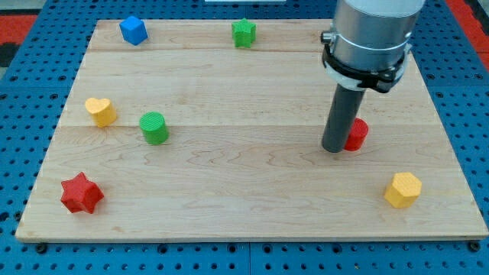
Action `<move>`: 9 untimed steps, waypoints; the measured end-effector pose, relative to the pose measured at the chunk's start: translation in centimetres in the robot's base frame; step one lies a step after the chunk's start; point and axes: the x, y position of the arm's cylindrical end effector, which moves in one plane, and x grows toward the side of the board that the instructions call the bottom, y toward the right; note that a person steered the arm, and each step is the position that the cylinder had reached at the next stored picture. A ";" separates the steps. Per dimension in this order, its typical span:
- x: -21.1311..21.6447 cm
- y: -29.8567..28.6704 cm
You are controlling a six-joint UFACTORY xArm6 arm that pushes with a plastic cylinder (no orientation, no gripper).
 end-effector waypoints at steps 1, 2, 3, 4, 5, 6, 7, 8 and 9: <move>-0.3 4.6; -0.9 8.8; -0.5 9.6; -2.1 6.3; -4.1 4.5; -1.6 0.8; 2.0 -5.5; 0.2 -10.1; -0.3 -6.8</move>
